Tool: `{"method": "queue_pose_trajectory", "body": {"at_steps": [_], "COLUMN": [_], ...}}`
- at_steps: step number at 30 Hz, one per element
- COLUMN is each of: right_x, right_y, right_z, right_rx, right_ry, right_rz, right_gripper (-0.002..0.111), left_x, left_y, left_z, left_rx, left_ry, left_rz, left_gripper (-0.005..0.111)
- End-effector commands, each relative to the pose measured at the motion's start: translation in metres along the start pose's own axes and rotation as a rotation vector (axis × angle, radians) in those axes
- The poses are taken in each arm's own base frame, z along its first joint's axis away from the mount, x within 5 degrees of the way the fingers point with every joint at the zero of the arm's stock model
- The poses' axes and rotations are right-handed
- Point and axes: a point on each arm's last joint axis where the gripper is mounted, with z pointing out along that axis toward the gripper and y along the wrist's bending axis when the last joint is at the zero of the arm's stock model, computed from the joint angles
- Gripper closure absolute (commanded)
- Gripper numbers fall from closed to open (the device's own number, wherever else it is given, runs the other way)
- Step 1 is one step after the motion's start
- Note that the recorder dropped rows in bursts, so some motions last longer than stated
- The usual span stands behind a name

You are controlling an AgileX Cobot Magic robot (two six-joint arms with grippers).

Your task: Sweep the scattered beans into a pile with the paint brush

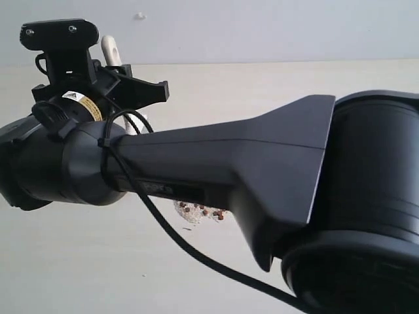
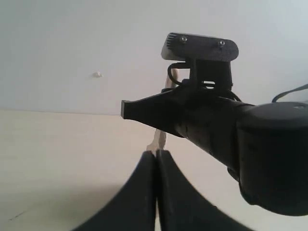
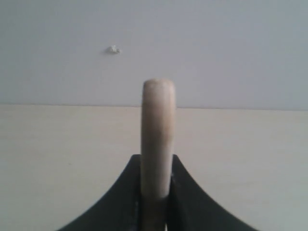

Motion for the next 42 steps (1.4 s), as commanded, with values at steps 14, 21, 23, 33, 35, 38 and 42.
{"method": "queue_pose_trajectory", "body": {"at_steps": [14,21,23,33,35,38,42], "right_x": [0.008,0.019,0.013,0.023,0.028,0.04,0.048], "right_y": [0.003,0.01,0.014,0.026,0.025,0.026,0.026], "right_z": [-0.002,-0.01,-0.017,-0.033,-0.031,-0.027,-0.024], "right_rx": [-0.001,-0.024,-0.054,-0.154,-0.127,-0.113,-0.096], "right_ry": [0.02,0.022,-0.031,0.033,0.029,0.03,0.033], "right_rz": [-0.185,-0.206,-0.213,-0.158,-0.204,-0.295,-0.323], "right_gripper": [0.108,0.108,0.108,0.108,0.108,0.108,0.108], "left_x": [0.001,0.001,0.001,0.001,0.001,0.001,0.002], "left_y": [0.001,0.001,0.001,0.001,0.001,0.001,0.001], "left_z": [0.0,0.0,0.0,0.0,0.0,0.0,0.0], "left_rx": [-0.003,-0.003,-0.003,-0.003,-0.003,-0.003,-0.005], "left_ry": [-0.002,-0.002,-0.002,-0.002,-0.002,-0.002,0.003], "left_rz": [0.001,0.001,0.001,0.001,0.001,0.001,0.001], "left_gripper": [0.107,0.107,0.107,0.107,0.107,0.107,0.107]}}
